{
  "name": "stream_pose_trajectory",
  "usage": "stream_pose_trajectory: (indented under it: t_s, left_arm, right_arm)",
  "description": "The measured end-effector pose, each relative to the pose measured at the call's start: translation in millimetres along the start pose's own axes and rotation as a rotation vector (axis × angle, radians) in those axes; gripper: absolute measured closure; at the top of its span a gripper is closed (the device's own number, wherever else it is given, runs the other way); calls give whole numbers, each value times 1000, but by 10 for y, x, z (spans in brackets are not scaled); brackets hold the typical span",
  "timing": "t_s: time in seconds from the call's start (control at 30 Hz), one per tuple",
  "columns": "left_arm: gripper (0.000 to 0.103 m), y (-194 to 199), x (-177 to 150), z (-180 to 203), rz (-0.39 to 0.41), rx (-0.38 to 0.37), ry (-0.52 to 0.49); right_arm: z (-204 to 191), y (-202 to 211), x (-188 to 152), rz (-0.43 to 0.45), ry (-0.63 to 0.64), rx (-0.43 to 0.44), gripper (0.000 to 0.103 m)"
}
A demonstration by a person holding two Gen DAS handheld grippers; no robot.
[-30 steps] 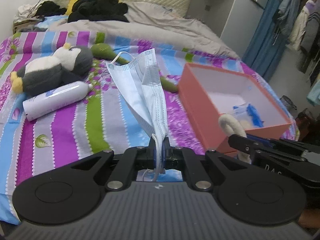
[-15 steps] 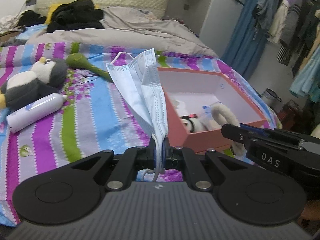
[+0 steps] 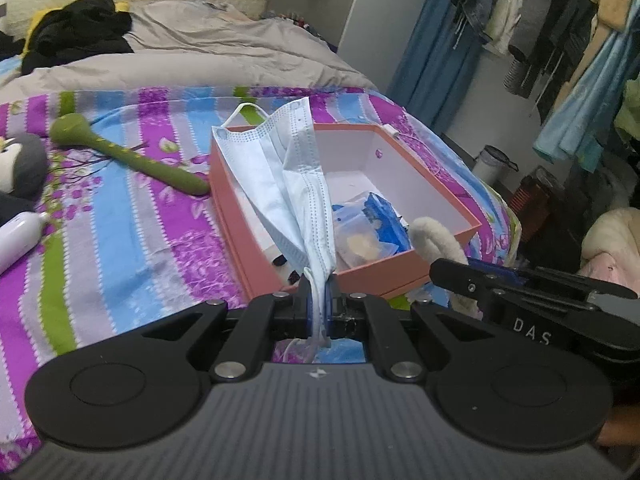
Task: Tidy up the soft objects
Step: 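Carry the mask with the left tool while the right tool carries the hair tie into the box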
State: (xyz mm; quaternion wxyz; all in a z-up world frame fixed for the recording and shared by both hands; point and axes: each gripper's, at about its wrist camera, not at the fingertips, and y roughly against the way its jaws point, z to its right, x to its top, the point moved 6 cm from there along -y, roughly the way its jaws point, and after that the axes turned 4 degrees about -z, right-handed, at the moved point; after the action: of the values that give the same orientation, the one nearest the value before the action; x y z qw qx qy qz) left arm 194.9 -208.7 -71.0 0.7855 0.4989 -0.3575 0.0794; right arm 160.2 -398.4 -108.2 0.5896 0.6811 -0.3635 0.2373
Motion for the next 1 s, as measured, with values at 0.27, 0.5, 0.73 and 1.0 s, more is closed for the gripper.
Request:
stream_pose_trajectory:
  t_s: [0.27, 0.5, 0.73, 1.0]
  left_arm:
    - [96, -606, 431, 7, -51, -7, -14]
    - [96, -1182, 741, -24, -105, -12, -11]
    - [96, -1692, 989, -180, -164, -7, 22]
    - [89, -2091, 1033, -251, -246, 32, -4]
  right_arm:
    - [268, -438, 260, -30, -19, -10, 83]
    - [485, -895, 467, -68, -31, -7, 82]
    - [689, -1280, 619, -87, -41, -35, 82]
    - [891, -1630, 637, -146, -85, -42, 69]
